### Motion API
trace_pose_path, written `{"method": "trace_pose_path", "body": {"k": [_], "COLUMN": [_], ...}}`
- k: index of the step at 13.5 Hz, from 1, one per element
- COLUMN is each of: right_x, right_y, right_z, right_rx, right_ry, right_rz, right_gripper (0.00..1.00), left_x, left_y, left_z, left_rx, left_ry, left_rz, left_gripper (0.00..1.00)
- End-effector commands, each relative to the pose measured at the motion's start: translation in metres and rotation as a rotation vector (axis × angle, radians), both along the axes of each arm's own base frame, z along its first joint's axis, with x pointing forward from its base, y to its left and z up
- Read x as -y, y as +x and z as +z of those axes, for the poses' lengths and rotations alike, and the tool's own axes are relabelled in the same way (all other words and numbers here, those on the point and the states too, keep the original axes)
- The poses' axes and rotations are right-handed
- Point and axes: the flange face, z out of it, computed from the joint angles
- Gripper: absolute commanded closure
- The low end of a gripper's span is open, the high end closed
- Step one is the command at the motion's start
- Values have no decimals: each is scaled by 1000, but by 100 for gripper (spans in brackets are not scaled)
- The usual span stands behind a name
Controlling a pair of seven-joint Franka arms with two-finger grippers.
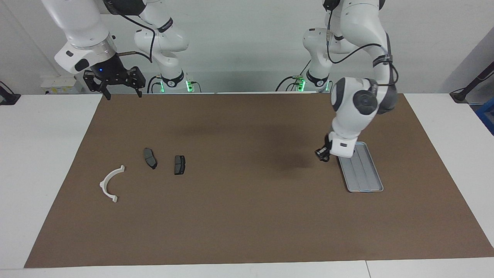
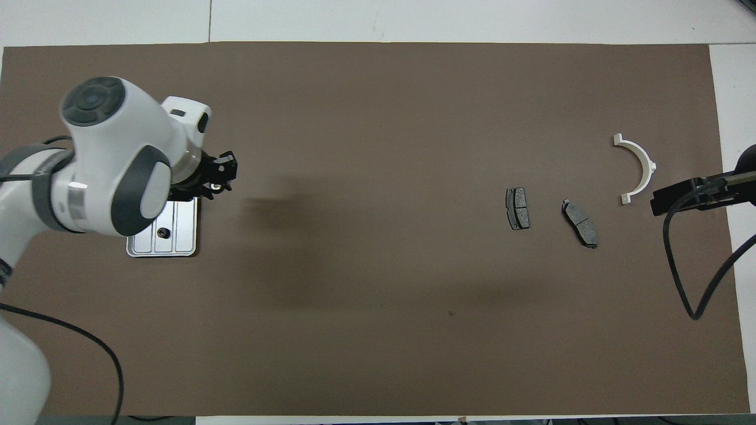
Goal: Pick bearing gear from pile to tray
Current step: 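Carry the black ring with the left gripper over the tray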
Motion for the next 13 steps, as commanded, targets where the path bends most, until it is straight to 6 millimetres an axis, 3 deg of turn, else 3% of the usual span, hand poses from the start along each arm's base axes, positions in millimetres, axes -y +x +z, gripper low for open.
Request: {"method": "trace_pose_path", "body": {"k": [1, 4, 7, 9, 13], "right_x": [1, -1, -3, -3, -4], "right_y": [3, 6, 7, 7, 6], "right_z": [3, 5, 3, 4, 1], "right_rx": [12, 38, 36, 38, 32], "right_ry": [-9, -12, -13, -13, -13], "right_rz": [13, 16, 20, 21, 23], "right_gripper": [0, 0, 0, 0, 0], "left_x": [-68, -91, -119, -116, -111], "left_y": [0, 11, 5, -2, -6], "left_z": [-16, -48, -65, -79, -85], "left_rx": [6, 34, 50, 59, 52], "left_ry": [-15, -16, -17, -15, -15], "left_rz": [-118, -140, -173, -171, -174], "left_gripper": [100, 100, 100, 100, 100]}}
